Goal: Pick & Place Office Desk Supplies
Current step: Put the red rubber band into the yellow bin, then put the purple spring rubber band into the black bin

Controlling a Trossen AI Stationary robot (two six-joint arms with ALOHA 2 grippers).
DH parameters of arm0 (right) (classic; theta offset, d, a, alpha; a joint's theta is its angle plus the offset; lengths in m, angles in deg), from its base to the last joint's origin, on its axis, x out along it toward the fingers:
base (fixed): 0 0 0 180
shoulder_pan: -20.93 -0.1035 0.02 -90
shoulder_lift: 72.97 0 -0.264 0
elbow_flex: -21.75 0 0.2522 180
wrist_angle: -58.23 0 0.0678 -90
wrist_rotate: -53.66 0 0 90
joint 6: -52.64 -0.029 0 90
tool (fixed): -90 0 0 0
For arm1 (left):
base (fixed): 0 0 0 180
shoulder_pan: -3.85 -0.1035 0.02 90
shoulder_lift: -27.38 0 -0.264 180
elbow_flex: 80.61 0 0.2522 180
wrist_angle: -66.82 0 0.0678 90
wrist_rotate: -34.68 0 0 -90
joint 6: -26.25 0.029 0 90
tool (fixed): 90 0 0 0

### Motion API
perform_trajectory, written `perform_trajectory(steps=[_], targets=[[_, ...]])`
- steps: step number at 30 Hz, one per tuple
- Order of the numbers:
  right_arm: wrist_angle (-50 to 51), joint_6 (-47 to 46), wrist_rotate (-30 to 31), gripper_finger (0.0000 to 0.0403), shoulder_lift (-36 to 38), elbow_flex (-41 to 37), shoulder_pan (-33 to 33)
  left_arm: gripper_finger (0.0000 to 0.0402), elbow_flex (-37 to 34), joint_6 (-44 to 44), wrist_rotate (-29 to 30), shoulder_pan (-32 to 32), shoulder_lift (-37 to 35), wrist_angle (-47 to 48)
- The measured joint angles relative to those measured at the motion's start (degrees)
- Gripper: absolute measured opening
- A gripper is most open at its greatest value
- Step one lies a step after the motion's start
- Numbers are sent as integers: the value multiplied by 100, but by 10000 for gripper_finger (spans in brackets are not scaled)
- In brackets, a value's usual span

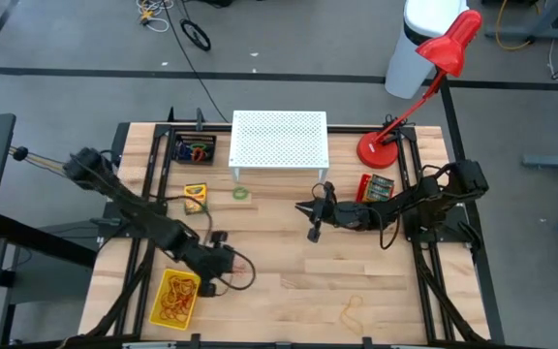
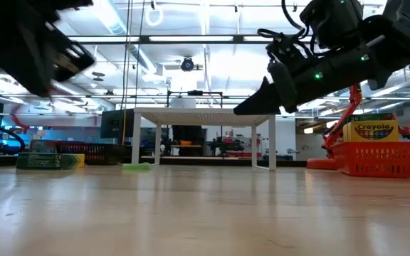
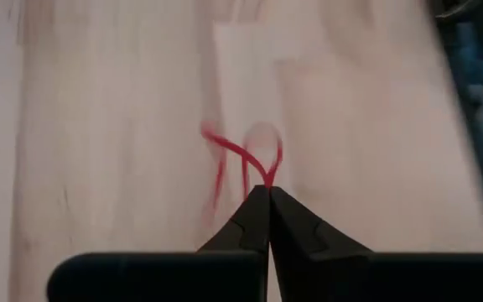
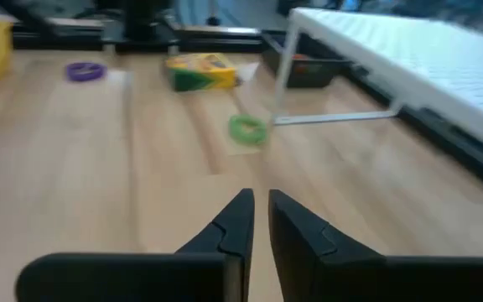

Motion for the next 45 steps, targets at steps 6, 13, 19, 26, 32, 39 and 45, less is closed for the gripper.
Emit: perform_trajectory(steps=[6, 13, 19, 26, 32, 39, 45], targets=[[6, -275, -601, 51, 0, 0, -3, 4, 0, -1187, -601, 477, -919, 598], [-27, -252, -740, 51, 0, 0, -1, 4, 0, -3131, -893, 1447, -1314, 1195], [-67, 111, -732, 51, 0, 0, -1, 4, 0, -4967, -1258, 2380, -1249, 1859], [-71, 179, -734, 51, 2, 0, -1, 23, 0, -6256, -711, 2985, -973, 1818], [-71, 179, -725, 51, 1, 0, -1, 78, 2, -6285, -381, 3019, -718, 1394], [-71, 180, -673, 51, 1, 0, 1, 157, 2, -6279, -421, 3016, -588, 1665], [-71, 181, -673, 51, 2, 0, 1, 213, 3, -5713, -386, 2756, -737, 1802]])
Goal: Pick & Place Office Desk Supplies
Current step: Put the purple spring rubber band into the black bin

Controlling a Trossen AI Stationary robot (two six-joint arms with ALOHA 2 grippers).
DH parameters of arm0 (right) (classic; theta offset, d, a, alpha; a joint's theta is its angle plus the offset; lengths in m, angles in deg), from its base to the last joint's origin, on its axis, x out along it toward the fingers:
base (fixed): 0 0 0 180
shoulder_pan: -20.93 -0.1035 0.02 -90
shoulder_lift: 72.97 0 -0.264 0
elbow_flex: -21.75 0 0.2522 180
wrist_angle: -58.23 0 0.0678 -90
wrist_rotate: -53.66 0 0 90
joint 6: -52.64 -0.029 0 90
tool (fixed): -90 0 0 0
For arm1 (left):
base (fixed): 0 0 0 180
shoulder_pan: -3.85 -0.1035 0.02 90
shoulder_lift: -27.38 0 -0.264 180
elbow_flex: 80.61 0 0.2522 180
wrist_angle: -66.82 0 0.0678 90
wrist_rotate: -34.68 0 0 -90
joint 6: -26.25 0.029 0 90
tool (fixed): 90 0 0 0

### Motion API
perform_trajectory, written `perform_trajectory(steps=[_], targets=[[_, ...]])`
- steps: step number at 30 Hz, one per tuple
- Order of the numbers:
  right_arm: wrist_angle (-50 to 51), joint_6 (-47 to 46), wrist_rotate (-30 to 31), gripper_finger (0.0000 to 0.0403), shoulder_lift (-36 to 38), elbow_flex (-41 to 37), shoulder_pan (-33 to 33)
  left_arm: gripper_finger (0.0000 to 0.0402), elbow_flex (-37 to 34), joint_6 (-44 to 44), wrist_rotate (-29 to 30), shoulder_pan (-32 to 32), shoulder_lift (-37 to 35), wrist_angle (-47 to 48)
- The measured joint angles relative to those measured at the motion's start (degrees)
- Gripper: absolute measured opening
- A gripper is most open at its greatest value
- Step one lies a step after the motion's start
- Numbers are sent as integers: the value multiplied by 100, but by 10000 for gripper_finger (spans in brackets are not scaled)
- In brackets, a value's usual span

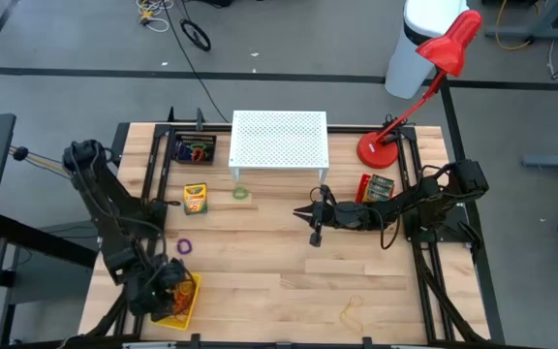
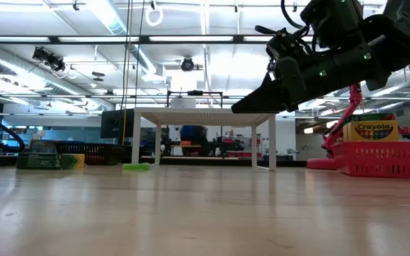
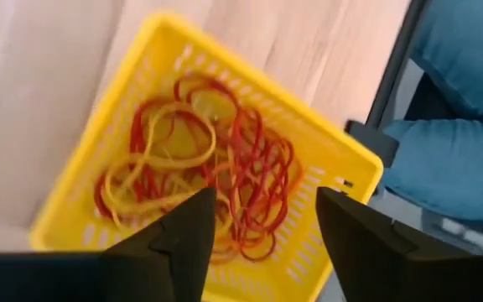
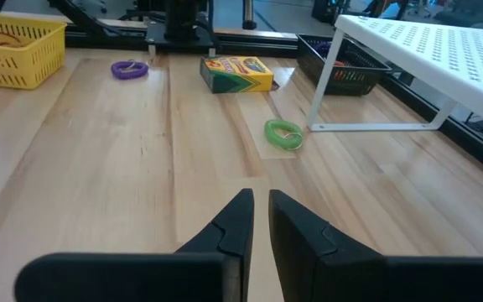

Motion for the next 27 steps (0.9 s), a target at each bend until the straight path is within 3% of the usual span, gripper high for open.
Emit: perform_trajectory(steps=[6, 15, 20, 24, 27], targets=[[-2, -2, 0, 51, -1, 0, 0, 208, 6, 1324, 6, -552, -224, 308], [-2, -143, 0, 51, -1, 0, 0, 115, 6, 3532, 412, -1466, -948, 1001], [-4, -151, 0, 51, -2, 0, -2, 64, -239, 3741, 182, -1961, -1125, 1743], [-4, -151, -2, 51, -2, 0, -2, 48, -864, 3461, -102, -2219, -1144, 1417], [-4, -151, -17, 51, 0, 0, -2, 59, -1296, 3347, -115, -2285, -1144, 1025]])
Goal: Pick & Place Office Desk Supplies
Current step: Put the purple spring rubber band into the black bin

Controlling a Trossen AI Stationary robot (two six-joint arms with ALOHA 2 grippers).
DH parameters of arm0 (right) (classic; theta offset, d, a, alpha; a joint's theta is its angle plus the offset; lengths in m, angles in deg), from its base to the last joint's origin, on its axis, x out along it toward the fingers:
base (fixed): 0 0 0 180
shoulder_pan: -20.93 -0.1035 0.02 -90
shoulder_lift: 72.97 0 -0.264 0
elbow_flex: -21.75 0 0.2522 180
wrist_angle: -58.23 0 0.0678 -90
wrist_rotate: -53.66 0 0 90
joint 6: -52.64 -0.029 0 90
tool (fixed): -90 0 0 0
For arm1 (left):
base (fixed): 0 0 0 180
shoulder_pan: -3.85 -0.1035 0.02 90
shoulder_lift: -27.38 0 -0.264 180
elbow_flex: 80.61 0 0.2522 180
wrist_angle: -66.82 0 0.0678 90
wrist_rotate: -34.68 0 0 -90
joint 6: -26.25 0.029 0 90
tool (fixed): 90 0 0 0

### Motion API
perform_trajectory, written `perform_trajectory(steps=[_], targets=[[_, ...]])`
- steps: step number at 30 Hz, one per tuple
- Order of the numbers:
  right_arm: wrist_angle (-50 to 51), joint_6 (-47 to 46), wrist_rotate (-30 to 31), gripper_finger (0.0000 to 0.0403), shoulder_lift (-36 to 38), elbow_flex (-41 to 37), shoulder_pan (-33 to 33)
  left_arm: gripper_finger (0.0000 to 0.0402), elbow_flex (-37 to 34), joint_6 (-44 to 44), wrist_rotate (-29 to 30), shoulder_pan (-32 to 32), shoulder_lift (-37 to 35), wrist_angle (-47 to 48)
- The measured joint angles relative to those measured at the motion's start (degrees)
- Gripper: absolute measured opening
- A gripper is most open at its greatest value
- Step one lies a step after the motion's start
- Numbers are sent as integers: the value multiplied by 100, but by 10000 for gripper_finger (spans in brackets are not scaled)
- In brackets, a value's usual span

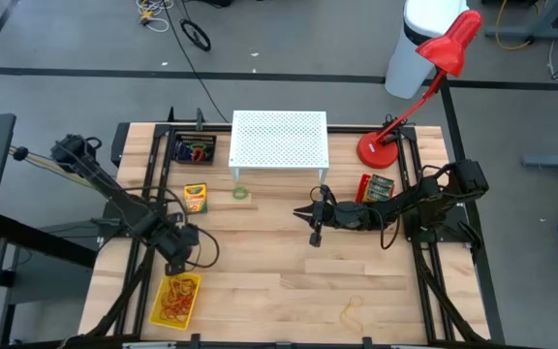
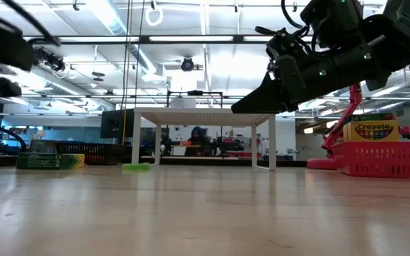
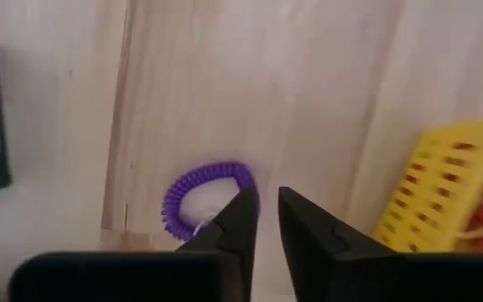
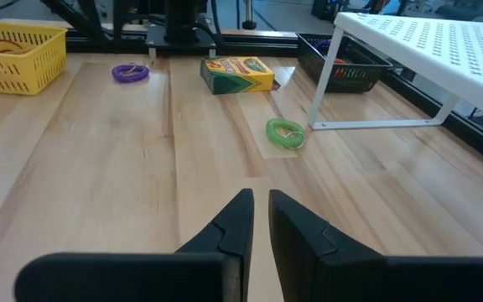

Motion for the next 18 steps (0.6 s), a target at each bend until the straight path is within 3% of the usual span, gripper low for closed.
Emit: perform_trajectory(steps=[11, 18], targets=[[0, 0, -2, 51, -2, 0, 0, 156, -394, -260, -67, -141, 200, -342], [2, -2, -2, 51, -1, 0, 0, 172, -394, 23, -47, -143, 913, -361]])
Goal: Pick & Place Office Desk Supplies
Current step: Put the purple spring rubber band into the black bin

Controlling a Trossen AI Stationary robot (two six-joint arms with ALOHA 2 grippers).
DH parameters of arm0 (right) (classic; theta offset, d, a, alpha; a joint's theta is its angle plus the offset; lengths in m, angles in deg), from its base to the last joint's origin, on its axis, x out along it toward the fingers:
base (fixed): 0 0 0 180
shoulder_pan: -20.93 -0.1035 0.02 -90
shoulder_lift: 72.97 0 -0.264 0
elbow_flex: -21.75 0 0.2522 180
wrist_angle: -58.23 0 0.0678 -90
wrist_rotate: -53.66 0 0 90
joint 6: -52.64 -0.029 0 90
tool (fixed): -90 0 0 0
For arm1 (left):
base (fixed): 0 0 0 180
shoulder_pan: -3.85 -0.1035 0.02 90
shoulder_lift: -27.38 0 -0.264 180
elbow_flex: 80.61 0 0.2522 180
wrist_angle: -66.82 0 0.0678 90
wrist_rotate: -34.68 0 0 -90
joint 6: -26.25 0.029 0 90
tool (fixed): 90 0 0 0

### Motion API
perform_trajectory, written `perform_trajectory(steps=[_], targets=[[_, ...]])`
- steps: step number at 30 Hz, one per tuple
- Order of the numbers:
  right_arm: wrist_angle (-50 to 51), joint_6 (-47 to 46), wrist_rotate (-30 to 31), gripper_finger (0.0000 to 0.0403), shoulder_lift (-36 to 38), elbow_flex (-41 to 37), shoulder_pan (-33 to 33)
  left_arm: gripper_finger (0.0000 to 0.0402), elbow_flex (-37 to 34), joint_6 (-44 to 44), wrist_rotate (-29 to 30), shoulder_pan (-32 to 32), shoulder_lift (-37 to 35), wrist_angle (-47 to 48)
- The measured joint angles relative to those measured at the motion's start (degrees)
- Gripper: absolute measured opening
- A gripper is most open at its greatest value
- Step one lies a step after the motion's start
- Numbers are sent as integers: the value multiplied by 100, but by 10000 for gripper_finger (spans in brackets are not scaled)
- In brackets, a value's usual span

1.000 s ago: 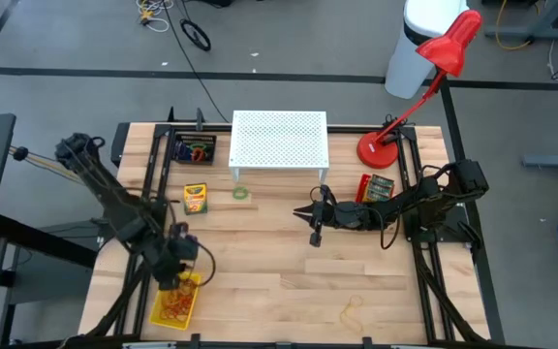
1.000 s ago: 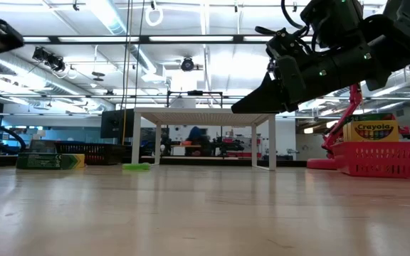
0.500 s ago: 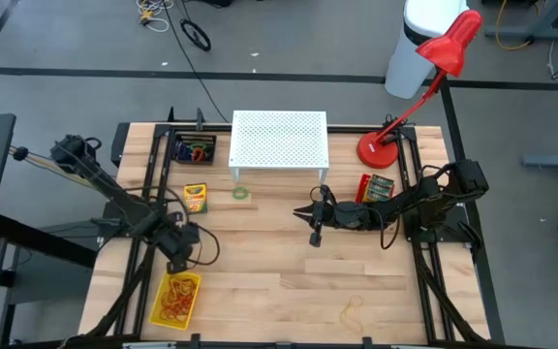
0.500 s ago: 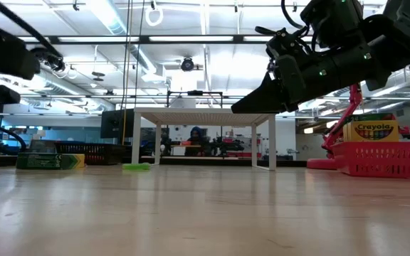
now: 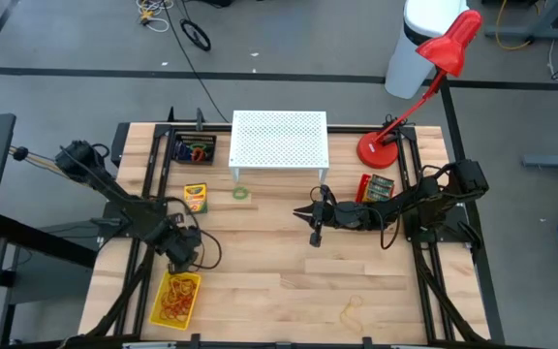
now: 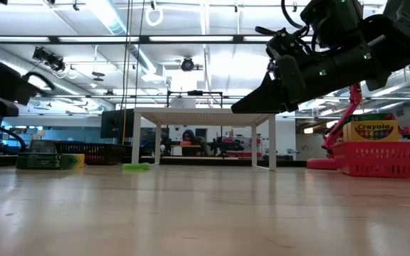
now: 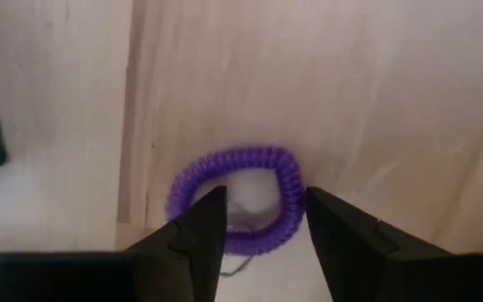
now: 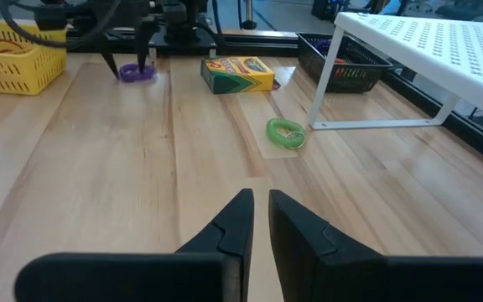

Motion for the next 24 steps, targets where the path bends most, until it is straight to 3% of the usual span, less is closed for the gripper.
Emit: perform_trajectory(steps=[5, 12, 17, 24], targets=[[2, 2, 0, 51, 0, 0, 0, 134, 15, 53, -65, 0, 191, -96], [1, 1, -1, 51, 1, 0, 0, 21, 198, 279, 26, -11, 130, -176], [2, 2, -2, 51, -1, 0, 0, 19, 441, 789, 719, -349, -183, -180], [2, -5, -2, 51, 1, 0, 0, 17, 588, 1660, 1677, -1505, -1171, -177]])
